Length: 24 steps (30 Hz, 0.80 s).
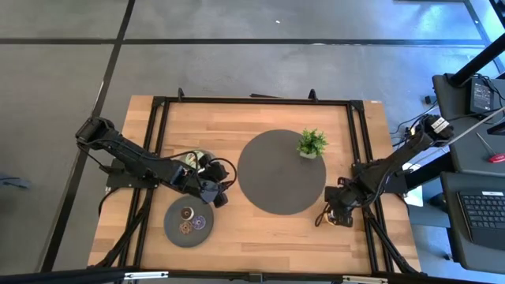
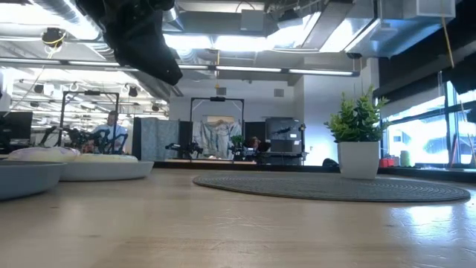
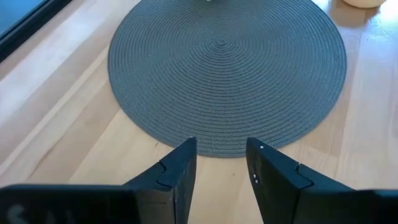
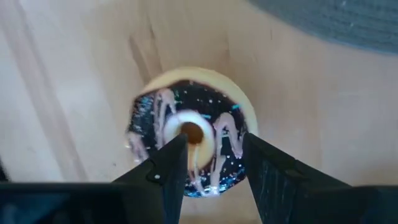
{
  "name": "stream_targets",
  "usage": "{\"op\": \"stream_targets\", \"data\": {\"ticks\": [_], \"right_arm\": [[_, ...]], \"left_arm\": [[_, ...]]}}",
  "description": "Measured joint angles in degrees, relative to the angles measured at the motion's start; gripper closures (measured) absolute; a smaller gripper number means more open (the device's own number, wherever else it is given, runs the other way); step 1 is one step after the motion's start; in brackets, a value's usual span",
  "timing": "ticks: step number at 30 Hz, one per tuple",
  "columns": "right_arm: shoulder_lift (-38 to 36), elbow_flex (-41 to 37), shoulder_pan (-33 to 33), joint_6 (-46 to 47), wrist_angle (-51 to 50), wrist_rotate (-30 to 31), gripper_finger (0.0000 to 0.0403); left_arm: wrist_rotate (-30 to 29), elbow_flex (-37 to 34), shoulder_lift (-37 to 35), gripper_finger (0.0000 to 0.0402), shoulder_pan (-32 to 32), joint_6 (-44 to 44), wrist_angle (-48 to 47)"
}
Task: Pick & Place donuts
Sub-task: Put the big brown donut on the light gray plate
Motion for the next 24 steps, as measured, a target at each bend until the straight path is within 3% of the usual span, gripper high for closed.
{"op": "stream_targets", "data": {"ticks": [10, 21, 24], "right_arm": [[0.00, -3.94, 1.00, 0.14, 4.44, 1.81, 0.0256], [0.00, -3.94, 0.98, 0.07, 4.45, 1.79, 0.0385], [0.00, -3.44, 0.98, 1.11, 4.13, 1.62, 0.0390]], "left_arm": [[0.01, 0.00, 0.00, 0.0263, 0.00, -1.42, 0.06], [0.02, 0.00, 0.00, 0.0266, 0.00, -1.90, 0.06], [0.12, 0.00, 0.00, 0.0263, -0.02, -1.53, 0.06]]}}
